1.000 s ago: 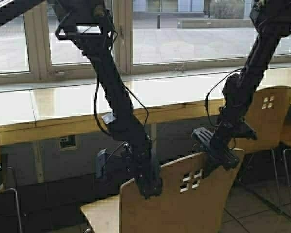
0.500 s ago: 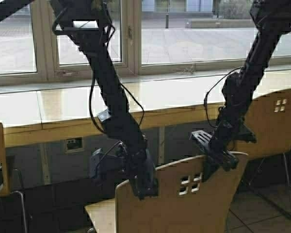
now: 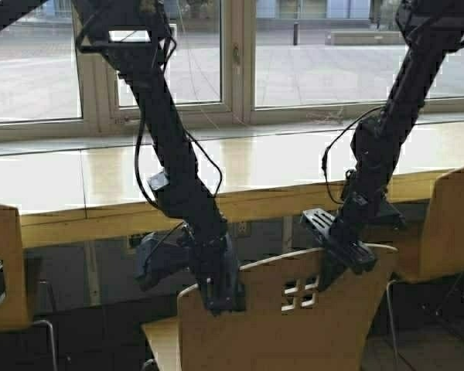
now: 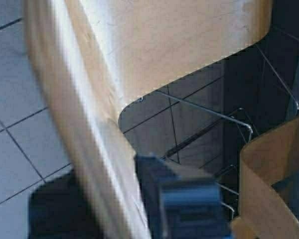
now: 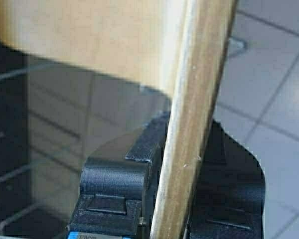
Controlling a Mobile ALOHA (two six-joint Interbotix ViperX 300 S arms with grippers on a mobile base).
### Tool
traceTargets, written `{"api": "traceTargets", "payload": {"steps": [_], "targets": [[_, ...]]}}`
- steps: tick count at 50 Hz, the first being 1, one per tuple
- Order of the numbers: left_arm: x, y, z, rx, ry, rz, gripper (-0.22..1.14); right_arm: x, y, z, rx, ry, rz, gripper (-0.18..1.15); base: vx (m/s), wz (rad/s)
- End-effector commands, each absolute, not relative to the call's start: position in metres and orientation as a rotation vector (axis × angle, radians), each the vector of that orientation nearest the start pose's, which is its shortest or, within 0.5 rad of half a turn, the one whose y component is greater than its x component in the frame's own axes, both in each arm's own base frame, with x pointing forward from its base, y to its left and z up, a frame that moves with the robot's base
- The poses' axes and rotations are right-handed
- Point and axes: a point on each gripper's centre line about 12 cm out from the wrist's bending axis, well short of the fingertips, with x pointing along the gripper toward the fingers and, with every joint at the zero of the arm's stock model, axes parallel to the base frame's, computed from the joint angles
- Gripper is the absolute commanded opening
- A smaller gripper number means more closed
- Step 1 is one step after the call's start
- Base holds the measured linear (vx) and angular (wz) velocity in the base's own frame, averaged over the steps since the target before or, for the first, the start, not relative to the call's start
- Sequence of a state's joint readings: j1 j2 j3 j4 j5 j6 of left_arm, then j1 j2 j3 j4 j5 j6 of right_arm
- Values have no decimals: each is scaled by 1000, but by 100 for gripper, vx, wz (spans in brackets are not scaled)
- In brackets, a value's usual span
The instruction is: Push the chairs under the table
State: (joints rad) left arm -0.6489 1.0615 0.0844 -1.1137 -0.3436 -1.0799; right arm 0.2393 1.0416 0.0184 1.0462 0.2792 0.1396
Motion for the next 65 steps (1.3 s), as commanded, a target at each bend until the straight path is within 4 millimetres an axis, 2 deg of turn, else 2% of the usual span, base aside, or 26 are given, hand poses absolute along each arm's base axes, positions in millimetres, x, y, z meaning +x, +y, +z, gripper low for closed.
{"api": "traceTargets", "payload": {"steps": [1, 7, 22, 33, 43, 50, 65], "targets": [[447, -226, -105, -1578, 647, 664, 3, 461, 141, -138, 947, 1298, -291, 5, 26, 12], [447, -218, -108, -1565, 645, 675, 3, 461, 142, -138, 946, 1295, -291, 5, 26, 11], [450, -215, -109, -1558, 645, 670, 3, 446, 138, -140, 936, 1320, -316, 5, 29, 5], [450, -213, -106, -1550, 645, 665, 3, 444, 137, -145, 933, 1326, -324, 5, 27, 6], [441, -208, -102, -1507, 671, 659, 3, 426, 137, -155, 913, 1370, -345, 5, 27, 5], [442, -207, -100, -1509, 668, 660, 3, 425, 144, -154, 904, 1371, -333, 5, 24, 1], [442, -206, -102, -1497, 673, 653, 3, 427, 145, -150, 903, 1364, -327, 5, 20, -2]]}}
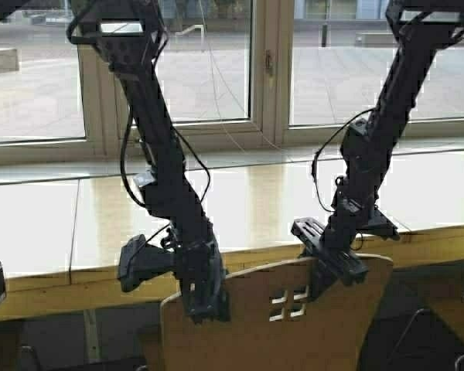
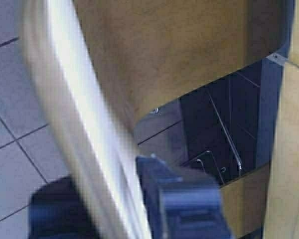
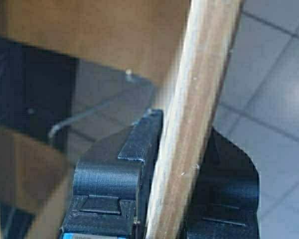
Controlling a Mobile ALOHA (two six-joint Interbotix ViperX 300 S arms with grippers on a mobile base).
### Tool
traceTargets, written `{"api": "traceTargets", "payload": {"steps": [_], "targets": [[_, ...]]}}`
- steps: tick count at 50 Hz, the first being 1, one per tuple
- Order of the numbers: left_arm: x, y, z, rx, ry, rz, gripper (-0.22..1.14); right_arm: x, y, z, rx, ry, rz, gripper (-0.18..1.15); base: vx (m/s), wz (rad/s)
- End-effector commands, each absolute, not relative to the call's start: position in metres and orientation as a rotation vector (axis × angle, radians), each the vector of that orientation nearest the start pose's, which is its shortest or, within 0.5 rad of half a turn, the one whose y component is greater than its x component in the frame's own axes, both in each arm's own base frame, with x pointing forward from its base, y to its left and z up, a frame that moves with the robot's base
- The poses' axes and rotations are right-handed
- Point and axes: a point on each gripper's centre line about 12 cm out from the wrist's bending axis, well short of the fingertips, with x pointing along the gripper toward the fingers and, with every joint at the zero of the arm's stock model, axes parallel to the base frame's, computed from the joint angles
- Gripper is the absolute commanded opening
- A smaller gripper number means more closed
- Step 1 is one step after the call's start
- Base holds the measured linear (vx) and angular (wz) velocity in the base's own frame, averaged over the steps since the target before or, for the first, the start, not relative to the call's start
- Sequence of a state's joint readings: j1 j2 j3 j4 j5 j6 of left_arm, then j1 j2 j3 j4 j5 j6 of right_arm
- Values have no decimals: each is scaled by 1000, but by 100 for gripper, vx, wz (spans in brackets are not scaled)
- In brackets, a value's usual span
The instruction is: Push the chairs under the table
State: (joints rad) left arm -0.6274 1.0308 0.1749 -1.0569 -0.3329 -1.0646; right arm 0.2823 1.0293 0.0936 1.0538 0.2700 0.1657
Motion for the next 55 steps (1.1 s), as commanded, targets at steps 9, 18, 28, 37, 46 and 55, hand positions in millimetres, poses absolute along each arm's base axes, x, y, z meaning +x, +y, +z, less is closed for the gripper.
{"api": "traceTargets", "payload": {"steps": [9, 18, 28, 37, 46, 55], "targets": [[445, -206, -102, -1507, 665, 654, 3, 437, 149, -147, 915, 1349, -308, 5, 15, 1], [444, -205, -103, -1503, 670, 657, 3, 441, 150, -146, 918, 1343, -298, 5, 13, 1], [442, -207, -103, -1507, 700, 664, 4, 433, 149, -149, 913, 1368, -306, 5, 13, 1], [441, -208, -103, -1512, 726, 669, 4, 431, 149, -150, 909, 1379, -303, 5, 9, 2], [441, -209, -102, -1510, 731, 667, 5, 432, 150, -152, 911, 1388, -298, 6, 4, 1], [441, -209, -103, -1506, 732, 665, 19, 439, 153, -148, 914, 1375, -281, 33, 1, 0]]}}
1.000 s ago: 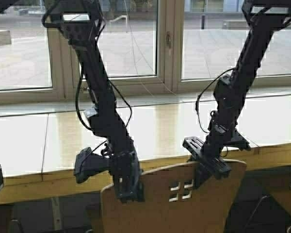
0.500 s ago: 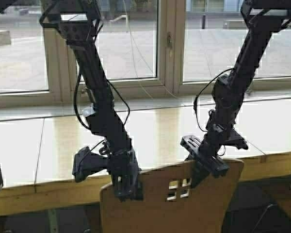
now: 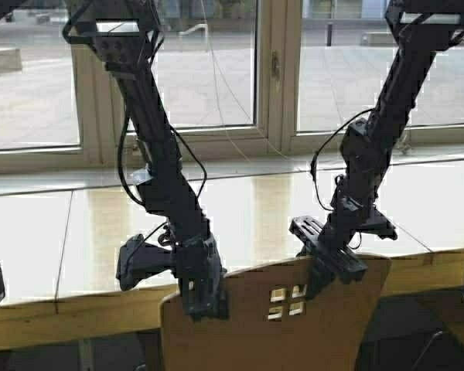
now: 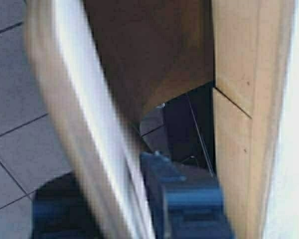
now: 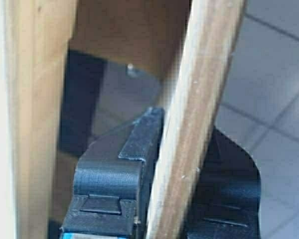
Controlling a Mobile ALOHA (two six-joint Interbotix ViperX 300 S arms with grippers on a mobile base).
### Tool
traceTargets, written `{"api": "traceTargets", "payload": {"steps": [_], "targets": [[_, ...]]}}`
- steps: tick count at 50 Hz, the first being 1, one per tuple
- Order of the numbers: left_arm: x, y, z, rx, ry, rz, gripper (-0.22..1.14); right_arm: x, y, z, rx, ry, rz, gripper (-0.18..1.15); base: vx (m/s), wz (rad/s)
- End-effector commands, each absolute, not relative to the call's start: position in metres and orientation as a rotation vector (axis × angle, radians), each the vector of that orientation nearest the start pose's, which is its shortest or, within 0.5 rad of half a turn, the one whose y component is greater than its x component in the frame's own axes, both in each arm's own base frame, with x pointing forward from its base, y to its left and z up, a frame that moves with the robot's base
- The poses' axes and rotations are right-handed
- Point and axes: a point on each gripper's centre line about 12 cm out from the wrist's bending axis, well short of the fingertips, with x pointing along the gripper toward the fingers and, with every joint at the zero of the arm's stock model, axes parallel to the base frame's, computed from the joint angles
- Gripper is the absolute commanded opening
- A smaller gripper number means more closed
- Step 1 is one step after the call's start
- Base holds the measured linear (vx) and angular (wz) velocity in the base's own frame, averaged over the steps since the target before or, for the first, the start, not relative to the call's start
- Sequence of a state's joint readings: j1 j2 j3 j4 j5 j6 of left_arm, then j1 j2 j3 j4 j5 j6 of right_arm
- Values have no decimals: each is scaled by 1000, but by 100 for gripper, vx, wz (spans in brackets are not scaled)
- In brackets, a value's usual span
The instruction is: Push the chairs under the table
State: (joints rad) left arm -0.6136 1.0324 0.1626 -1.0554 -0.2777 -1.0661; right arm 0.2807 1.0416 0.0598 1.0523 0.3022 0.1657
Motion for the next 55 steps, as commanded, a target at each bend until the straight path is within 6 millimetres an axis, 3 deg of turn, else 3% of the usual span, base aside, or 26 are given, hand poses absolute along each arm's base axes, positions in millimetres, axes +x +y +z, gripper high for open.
{"api": "traceTargets", "payload": {"steps": [1, 9, 13, 20, 35, 47, 55], "targets": [[441, -209, -103, -1504, 729, 663, 22, 440, 153, -147, 915, 1373, -277, 39, 0, 0], [441, -209, -98, -1481, 731, 644, 56, 448, 158, -137, 926, 1370, -248, 87, -1, -1], [442, -210, -92, -1475, 731, 631, 69, 451, 158, -128, 929, 1354, -239, 101, -1, -2], [442, -210, -82, -1474, 726, 618, 83, 457, 159, -111, 934, 1326, -223, 101, -1, 0], [437, -208, -55, -1460, 735, 578, 83, 466, 162, -65, 955, 1265, -183, 101, 0, 0], [429, -215, -6, -1479, 726, 503, 83, 465, 161, -33, 966, 1233, -158, 101, -1, 0], [424, -213, 28, -1505, 703, 462, 83, 463, 161, -2, 974, 1197, -130, 101, -1, 0]]}}
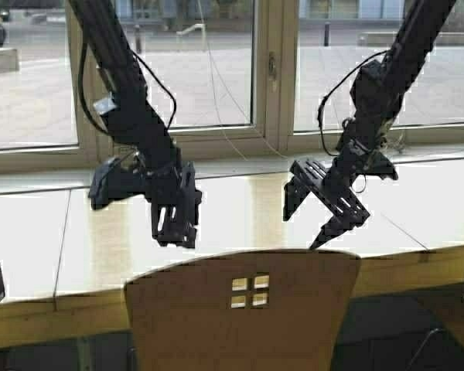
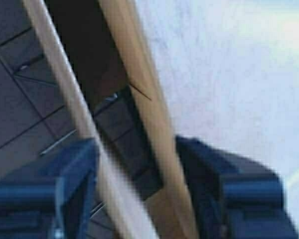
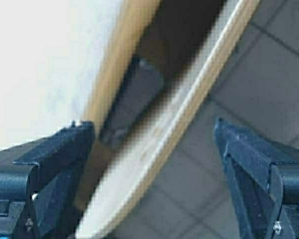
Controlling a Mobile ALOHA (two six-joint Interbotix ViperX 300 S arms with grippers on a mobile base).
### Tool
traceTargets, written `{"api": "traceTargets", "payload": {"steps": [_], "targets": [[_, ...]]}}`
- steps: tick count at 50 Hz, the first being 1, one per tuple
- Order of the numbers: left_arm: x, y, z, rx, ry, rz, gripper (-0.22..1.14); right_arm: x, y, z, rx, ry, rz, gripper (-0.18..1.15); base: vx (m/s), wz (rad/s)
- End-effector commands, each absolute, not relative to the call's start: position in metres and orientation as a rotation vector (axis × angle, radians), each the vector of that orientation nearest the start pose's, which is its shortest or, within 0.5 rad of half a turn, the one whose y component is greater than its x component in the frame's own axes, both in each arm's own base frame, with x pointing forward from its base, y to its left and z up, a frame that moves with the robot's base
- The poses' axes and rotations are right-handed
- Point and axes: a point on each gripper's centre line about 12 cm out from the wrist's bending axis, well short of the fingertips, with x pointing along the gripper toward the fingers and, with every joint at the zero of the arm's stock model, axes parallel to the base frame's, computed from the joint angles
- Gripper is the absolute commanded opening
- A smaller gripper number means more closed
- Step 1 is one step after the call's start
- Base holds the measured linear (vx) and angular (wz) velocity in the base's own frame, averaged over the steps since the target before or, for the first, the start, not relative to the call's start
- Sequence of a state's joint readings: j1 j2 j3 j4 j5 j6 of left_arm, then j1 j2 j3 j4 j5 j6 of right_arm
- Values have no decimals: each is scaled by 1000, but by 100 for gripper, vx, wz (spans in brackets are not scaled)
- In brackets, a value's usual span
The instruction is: Push the chairs under the table
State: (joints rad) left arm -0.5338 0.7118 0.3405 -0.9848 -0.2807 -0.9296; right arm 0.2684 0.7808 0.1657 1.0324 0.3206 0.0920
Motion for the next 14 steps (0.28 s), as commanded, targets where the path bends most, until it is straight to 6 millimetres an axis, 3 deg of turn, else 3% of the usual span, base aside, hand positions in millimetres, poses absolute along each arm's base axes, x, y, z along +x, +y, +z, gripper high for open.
{"api": "traceTargets", "payload": {"steps": [1, 7, 14], "targets": [[423, -213, 32, -1509, 700, 457, 83, 463, 161, 2, 975, 1191, -126, 101, -1, 0], [414, -207, 57, -1518, 688, 430, 83, 458, 160, 27, 977, 1168, -103, 101, 0, -1], [387, -187, 75, -1468, 691, 419, 83, 446, 156, 52, 978, 1146, -88, 101, -1, 0]]}}
